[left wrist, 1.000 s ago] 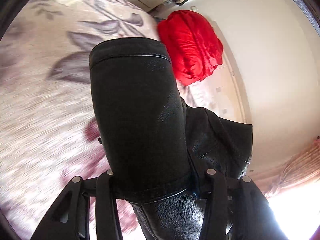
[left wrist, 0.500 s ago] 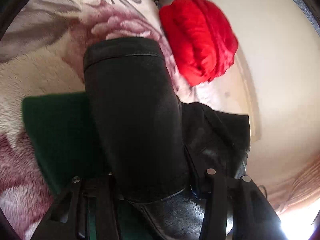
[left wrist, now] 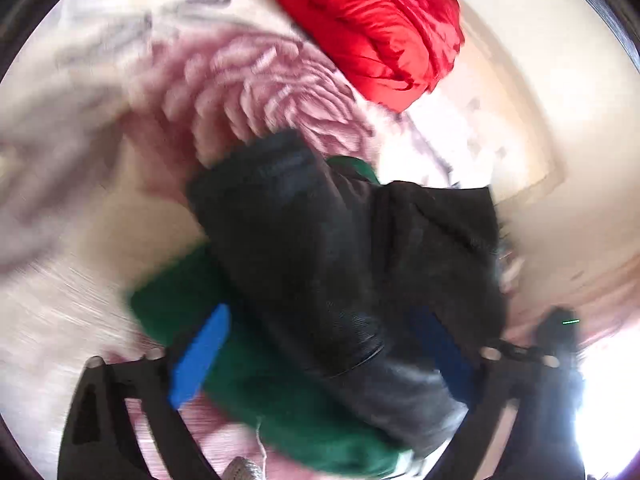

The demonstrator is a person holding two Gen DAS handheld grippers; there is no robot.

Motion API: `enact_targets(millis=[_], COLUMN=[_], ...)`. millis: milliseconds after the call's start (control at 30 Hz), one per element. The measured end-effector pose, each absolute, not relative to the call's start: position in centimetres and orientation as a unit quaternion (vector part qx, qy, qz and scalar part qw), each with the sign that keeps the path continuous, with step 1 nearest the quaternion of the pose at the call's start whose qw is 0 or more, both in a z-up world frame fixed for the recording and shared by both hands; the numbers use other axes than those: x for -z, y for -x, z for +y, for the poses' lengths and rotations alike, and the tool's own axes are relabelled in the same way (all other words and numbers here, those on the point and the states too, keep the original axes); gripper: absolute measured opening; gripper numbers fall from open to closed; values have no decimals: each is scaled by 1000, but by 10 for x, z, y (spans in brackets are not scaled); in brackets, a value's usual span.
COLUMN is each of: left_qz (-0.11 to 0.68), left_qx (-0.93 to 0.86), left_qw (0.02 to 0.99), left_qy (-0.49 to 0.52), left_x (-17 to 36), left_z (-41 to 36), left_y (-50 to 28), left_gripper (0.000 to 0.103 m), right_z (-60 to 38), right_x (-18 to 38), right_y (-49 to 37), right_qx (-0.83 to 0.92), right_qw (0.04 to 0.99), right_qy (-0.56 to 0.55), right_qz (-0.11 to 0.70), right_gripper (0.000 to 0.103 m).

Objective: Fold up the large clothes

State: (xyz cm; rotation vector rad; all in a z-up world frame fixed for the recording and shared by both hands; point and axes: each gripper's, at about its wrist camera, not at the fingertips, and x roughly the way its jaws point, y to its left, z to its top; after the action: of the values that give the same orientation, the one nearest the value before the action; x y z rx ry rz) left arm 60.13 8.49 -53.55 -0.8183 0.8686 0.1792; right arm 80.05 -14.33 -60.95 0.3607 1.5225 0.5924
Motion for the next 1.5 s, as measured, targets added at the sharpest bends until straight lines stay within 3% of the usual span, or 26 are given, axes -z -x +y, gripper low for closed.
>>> enact_targets(millis=[167,367,433,1067,1267,1500], left_qz=[442,442,442,377,345,335], left_qx=[-112,-99,-88,-37,-31,-21], left_qw=[861,886,889,925,937,941], left_qy=[225,96,74,30,36,31], left_x=[482,418,392,146,99,81], left_z=[66,54,49,5,1,-4], left_y=[-576,-553,-538,-319,-266,-225], left_gripper=[98,100,101,101,101,101], right_z=[-114,-145,-138,-176,-187,-192], right_x=[554,483,423,78,11,-34], right_y=[-711,-608,-594,-273,-197,-127], right_qx=[-88,40,63,126,119,105], right_qw=[794,847,855,914,926,936], right_qy=[27,40,45,59,42,34], right_qz=[600,529,513,381,355,333], right_gripper=[100,101,101,101,101,101])
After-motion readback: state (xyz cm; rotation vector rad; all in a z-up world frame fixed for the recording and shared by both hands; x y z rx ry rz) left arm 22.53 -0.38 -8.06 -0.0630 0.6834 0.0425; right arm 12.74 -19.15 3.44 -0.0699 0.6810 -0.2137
